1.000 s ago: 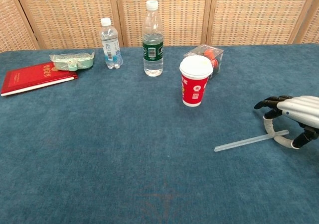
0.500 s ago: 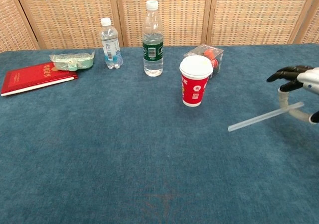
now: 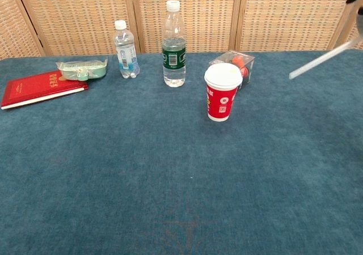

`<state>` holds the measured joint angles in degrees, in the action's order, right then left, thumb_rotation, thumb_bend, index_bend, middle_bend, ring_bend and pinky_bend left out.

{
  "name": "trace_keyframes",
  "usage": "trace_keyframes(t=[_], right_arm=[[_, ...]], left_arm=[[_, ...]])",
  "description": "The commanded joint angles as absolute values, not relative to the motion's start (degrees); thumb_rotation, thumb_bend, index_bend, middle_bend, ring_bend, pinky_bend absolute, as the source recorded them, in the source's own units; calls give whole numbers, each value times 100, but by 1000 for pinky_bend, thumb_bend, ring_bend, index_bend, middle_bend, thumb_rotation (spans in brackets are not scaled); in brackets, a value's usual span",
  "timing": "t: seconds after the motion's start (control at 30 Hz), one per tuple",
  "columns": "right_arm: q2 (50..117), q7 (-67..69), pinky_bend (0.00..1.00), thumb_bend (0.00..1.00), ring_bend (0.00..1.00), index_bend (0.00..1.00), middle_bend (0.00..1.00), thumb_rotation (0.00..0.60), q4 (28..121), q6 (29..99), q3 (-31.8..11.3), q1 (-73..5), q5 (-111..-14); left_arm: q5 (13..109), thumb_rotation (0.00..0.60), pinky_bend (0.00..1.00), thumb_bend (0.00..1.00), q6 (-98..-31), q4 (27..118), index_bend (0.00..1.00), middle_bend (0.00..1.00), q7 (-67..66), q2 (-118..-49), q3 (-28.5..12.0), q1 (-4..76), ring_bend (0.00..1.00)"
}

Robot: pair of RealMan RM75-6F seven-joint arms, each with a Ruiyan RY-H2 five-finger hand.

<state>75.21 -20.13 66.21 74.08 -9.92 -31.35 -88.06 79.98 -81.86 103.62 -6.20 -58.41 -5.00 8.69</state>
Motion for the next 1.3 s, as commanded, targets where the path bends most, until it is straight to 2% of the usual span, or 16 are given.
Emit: trace_keyframes(t=[0.03, 0.23, 0.4, 0.87, 1.3], right_arm=[[7345, -2824, 26, 549, 0, 664, 233, 600, 6632, 7494, -1267, -3520, -8986], [7251, -4265, 62, 577, 0, 664, 242, 600, 6906, 7219, -1354, -4058, -9310], [7253, -4923, 78, 580, 0, 664, 241, 600, 7199, 7003, -1348, -4295, -9426], [7466, -5984, 89, 583, 0, 674, 247, 600, 7411, 6634, -1401, -4704, -9393], [7805, -6459, 102, 586, 0, 675, 254, 600, 7250, 6406, -1354, -4969, -9331]], left_arm=[[7970, 600, 0, 58, -8193, 10362, 0, 0, -649, -5856, -515, 870, 0], [7873, 600, 0, 56, -8206, 10358, 0, 0, -723, -5888, -555, 872, 0], [7809, 600, 0, 57, -8172, 10338, 0, 0, -698, -5885, -576, 883, 0], [7824, 600, 0, 56, -8068, 10331, 0, 0, -570, -5833, -553, 911, 0], [7913, 600, 0, 57, -8023, 10353, 0, 0, -513, -5805, -501, 924, 0]])
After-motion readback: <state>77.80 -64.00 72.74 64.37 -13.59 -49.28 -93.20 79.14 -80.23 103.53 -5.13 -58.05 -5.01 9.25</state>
